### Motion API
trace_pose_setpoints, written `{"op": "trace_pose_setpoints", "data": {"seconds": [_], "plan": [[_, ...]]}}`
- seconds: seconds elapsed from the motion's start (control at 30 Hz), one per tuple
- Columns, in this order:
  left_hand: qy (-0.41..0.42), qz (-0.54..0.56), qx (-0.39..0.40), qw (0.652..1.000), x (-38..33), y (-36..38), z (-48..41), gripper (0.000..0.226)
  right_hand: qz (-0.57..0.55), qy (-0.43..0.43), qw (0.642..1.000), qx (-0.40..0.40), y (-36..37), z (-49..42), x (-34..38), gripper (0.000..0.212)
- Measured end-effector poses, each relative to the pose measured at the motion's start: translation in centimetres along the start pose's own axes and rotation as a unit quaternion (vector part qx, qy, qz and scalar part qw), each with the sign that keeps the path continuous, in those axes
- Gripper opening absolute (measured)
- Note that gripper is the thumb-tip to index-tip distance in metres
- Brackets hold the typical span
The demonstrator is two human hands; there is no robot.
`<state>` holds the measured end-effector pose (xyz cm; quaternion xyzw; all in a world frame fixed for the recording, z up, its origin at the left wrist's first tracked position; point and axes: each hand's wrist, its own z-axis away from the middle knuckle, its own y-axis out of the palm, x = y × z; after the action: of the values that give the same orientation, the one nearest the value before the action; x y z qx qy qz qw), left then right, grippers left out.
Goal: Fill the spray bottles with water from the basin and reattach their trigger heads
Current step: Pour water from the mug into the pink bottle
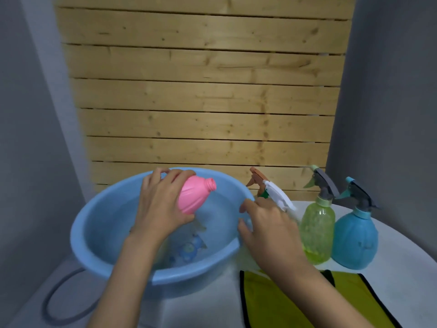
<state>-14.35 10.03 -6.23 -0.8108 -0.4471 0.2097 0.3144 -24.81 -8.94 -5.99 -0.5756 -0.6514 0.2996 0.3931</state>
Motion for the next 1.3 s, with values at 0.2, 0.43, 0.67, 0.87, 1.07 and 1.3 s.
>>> {"op": "trace_pose_setpoints", "data": {"seconds": [0.2,0.43,0.67,0.87,1.07,1.3], "plan": [[-0.074,-0.018,-0.029,0.997,1.4,-0.8,0.1,0.089,-0.037,-0.03,0.997,0.06,1.8,-2.2,3.1,0.028],[-0.133,0.019,-0.039,0.99,3.7,-1.1,0.5,0.091,-0.102,-0.067,0.982,0.146,4.6,-4.9,6.0,0.034],[-0.202,0.087,-0.07,0.973,5.9,-1.3,0.8,0.088,-0.126,-0.104,0.932,0.322,6.3,-7.2,9.0,0.071],[-0.225,0.114,-0.06,0.966,7.5,-1.0,0.8,0.08,-0.137,-0.108,0.848,0.5,6.5,-8.7,10.8,0.104],[-0.229,0.147,-0.059,0.96,7.8,-0.4,0.6,0.079,-0.198,-0.135,0.82,0.519,7.1,-9.6,11.2,0.061],[-0.219,0.15,-0.06,0.962,7.9,0.0,0.4,0.083,-0.182,-0.215,0.789,0.546,9.3,-9.2,10.5,0.057]]}}
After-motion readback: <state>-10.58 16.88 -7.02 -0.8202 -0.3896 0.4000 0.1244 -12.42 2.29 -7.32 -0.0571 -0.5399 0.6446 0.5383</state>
